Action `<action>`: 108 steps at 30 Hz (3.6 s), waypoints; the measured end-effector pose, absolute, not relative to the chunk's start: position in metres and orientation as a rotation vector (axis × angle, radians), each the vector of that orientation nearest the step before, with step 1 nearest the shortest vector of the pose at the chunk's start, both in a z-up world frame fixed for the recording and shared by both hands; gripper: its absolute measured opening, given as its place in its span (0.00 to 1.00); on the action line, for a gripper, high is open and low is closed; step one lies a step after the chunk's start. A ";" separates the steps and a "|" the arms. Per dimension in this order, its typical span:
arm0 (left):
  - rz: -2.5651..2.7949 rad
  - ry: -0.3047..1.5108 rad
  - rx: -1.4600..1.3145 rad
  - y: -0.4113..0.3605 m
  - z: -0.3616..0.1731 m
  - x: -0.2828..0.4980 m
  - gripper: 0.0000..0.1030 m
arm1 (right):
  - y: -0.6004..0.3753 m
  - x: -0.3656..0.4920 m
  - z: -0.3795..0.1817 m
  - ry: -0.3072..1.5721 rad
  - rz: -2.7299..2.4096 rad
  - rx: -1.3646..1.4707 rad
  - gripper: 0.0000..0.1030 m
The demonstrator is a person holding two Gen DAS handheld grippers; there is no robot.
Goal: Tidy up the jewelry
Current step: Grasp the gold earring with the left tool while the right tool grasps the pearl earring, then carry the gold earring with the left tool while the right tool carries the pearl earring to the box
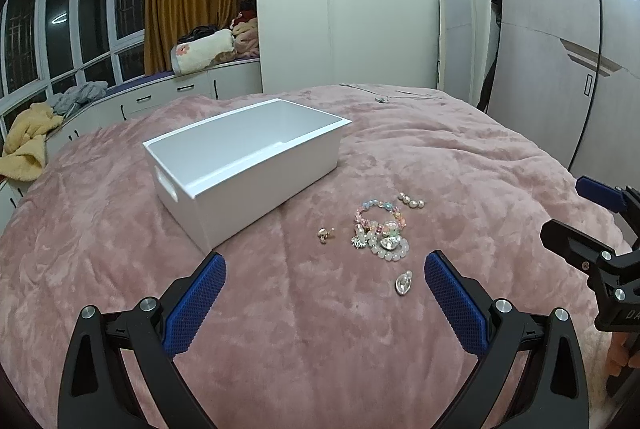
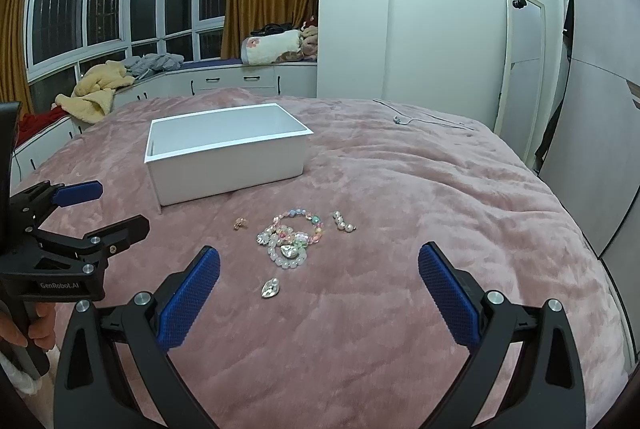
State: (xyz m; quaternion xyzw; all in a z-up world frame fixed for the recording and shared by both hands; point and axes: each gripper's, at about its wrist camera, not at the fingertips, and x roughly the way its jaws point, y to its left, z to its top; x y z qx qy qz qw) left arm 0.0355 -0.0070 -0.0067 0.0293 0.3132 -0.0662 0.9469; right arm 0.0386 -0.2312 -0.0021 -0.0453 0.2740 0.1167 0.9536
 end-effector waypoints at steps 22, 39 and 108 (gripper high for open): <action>-0.225 0.782 0.103 -0.026 -0.080 0.180 0.98 | -0.252 0.207 -0.061 0.747 0.277 -0.106 0.63; -0.219 0.922 0.107 -0.028 -0.142 0.230 0.58 | -0.239 0.267 -0.141 0.909 0.317 -0.152 0.47; -0.170 0.684 0.042 0.053 0.027 0.151 0.16 | -0.205 0.198 0.018 0.629 0.465 -0.077 0.12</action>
